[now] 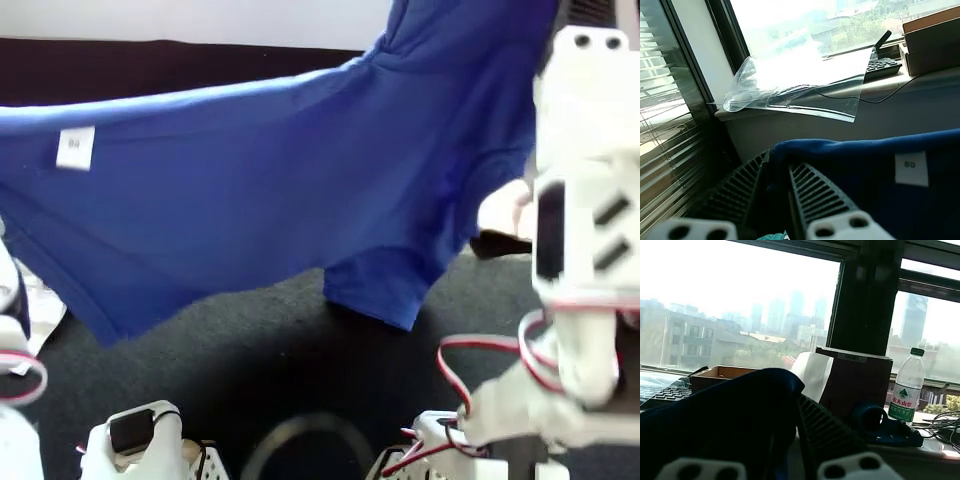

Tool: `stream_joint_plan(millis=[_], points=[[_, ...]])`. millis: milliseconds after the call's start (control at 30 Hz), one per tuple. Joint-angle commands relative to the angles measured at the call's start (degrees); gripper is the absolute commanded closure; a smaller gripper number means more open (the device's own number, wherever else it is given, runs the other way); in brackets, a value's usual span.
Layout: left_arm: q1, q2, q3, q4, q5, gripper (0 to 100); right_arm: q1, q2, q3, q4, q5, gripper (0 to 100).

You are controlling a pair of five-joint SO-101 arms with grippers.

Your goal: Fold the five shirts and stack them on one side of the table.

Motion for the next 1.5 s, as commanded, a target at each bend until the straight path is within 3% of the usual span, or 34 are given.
stream_joint_plan(millis=[0, 400, 700, 1167, 1467], points=[[-1.01, -2.86, -0.84, -1.05, 0.53, 99, 0.66, -4.26, -0.57, -1.01, -0.53, 99.2], [-1.01, -5.93, -0.84, -1.14, 0.53, 99, 0.57, -11.21, -0.48, 0.48, -0.53, 99.2], [-1.01, -2.51, 2.68, -1.23, 0.44, 99, 0.57, -1.80, 7.16, -5.41, -0.18, 99.2], [1.27, 23.60, 3.56, -1.41, 0.18, 99, -0.92, 18.86, 12.79, -9.10, -0.26, 99.2], [2.95, 42.51, 3.56, -10.55, 0.09, 99, -3.12, 37.14, 12.53, -12.79, -0.18, 99.2]])
